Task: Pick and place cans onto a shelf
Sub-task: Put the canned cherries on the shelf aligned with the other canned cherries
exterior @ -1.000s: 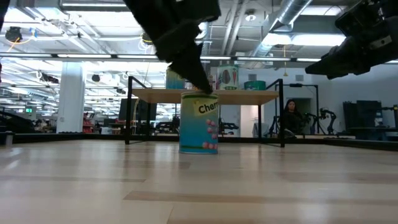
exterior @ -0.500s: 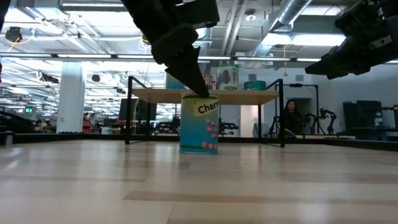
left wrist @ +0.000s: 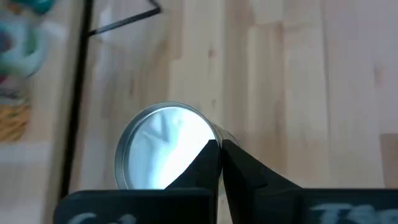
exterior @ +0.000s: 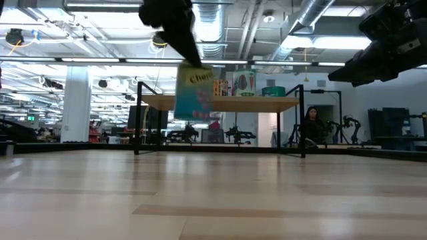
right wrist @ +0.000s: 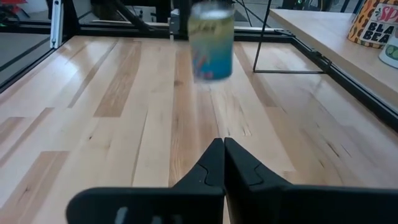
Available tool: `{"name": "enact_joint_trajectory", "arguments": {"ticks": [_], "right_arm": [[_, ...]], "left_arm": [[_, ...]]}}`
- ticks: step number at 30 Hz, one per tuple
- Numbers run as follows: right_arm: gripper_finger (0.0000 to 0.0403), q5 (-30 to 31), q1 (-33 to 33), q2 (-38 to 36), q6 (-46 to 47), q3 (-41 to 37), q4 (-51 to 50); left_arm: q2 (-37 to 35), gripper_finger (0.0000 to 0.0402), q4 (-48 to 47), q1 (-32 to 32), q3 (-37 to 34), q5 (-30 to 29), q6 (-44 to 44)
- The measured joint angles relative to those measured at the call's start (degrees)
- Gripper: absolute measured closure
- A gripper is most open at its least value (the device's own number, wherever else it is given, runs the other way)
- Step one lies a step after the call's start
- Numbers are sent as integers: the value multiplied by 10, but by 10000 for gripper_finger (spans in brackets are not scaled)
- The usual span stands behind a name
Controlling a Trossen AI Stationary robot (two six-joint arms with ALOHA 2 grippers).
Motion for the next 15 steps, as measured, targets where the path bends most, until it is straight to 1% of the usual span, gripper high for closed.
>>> {"name": "enact_joint_trajectory", "arguments": {"ticks": [3, 6, 11, 13, 15], "right_arm": [[390, 0, 0, 0, 1, 0, -4], [389, 0, 0, 0, 2, 0, -4], [388, 0, 0, 0, 6, 0, -4], [389, 0, 0, 0, 6, 0, -4], [389, 0, 0, 0, 6, 0, -4]], "left_arm": [[-42, 401, -20, 12, 2, -1, -2], [-91, 401, -31, 32, 4, -6, 14], [-141, 401, -39, 93, 3, -48, 80], [-154, 401, -38, 127, 3, -38, 97], [-157, 401, -38, 166, 3, -4, 108]]}}
